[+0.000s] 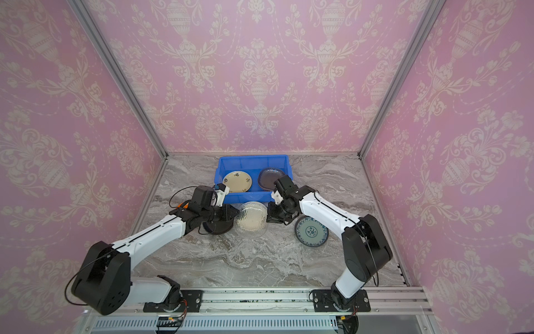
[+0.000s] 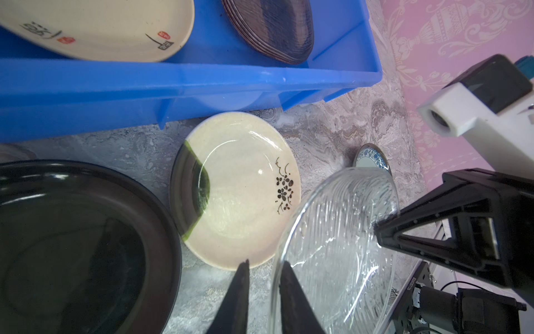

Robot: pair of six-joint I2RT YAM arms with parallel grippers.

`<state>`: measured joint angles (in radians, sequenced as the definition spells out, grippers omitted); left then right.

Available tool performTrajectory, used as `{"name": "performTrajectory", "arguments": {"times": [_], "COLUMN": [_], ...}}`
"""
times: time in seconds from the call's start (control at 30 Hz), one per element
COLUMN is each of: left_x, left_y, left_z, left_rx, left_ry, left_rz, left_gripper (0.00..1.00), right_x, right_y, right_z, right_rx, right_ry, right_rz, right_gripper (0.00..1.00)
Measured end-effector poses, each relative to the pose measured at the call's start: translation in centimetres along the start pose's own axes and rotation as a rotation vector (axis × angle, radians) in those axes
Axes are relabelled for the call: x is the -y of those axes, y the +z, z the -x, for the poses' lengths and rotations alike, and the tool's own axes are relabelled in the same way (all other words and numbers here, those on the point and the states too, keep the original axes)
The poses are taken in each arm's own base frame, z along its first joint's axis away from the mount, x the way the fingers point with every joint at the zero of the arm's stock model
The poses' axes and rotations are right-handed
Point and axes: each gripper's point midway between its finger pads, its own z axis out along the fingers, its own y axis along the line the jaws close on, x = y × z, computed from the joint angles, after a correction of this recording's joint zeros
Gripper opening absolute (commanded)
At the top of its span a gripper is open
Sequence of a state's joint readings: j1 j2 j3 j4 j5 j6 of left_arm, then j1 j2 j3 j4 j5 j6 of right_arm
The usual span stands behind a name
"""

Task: Place the plates into the plastic bin on the countertop
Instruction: Place the plate in the plastic bin.

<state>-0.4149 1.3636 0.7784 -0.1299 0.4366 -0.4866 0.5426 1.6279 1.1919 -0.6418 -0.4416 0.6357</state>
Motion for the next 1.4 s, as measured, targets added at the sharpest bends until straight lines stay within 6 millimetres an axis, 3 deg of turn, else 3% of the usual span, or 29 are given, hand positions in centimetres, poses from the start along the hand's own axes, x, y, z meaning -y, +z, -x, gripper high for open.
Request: {"name": "performTrajectory", "arguments": {"times": [0.17,0.27,0.33,0.43,0.6,0.67,0.83,0.93,1.03,1.2,1.4], "left_x": [-0.2,-0.1,0.0,0.1,0.9,1.5,4.6,6.1,6.5,6.3,4.9], "left_y": [0.2,0.2,0.3,0.3,-0.4,-0.8,-1.2,-0.5,1.2,5.8,11.0], "left_z": [-0.2,-0.3,-0.3,0.1,1.9,3.3,8.1,12.2,16.2,21.6,24.3], "left_rx": [-0.009,-0.011,-0.015,-0.018,-0.006,0.011,0.064,0.097,0.128,0.137,0.107], "left_ry": [-0.003,0.0,0.01,0.015,0.024,0.032,0.083,0.113,0.123,0.118,0.122], "left_rz": [0.005,0.005,0.006,0.012,0.034,0.045,0.028,0.036,0.065,0.101,0.137], "left_gripper": [0.15,0.01,0.0,0.0,0.0,0.0,0.0,0.0,0.0,0.0,0.0], "right_x": [-0.1,-0.2,-0.2,-0.1,0.2,0.5,1.1,1.5,2.6,3.9,4.5], "right_y": [0.0,0.0,0.0,-0.1,-1.1,-2.0,-6.4,-9.7,-12.2,-12.8,-12.4], "right_z": [0.0,0.1,0.2,0.4,1.9,2.9,6.2,8.1,9.5,10.5,11.2], "right_rx": [-0.002,0.0,0.001,0.005,0.043,0.07,0.192,0.286,0.36,0.383,0.375], "right_ry": [0.007,0.014,0.017,0.024,0.057,0.077,0.121,0.136,0.168,0.205,0.225], "right_rz": [0.004,0.01,0.008,0.008,0.017,0.022,0.055,0.075,0.067,0.054,0.048], "right_gripper": [0.0,0.0,0.0,0.09,0.38,0.48,0.52,0.52,0.52,0.52,0.52]}}
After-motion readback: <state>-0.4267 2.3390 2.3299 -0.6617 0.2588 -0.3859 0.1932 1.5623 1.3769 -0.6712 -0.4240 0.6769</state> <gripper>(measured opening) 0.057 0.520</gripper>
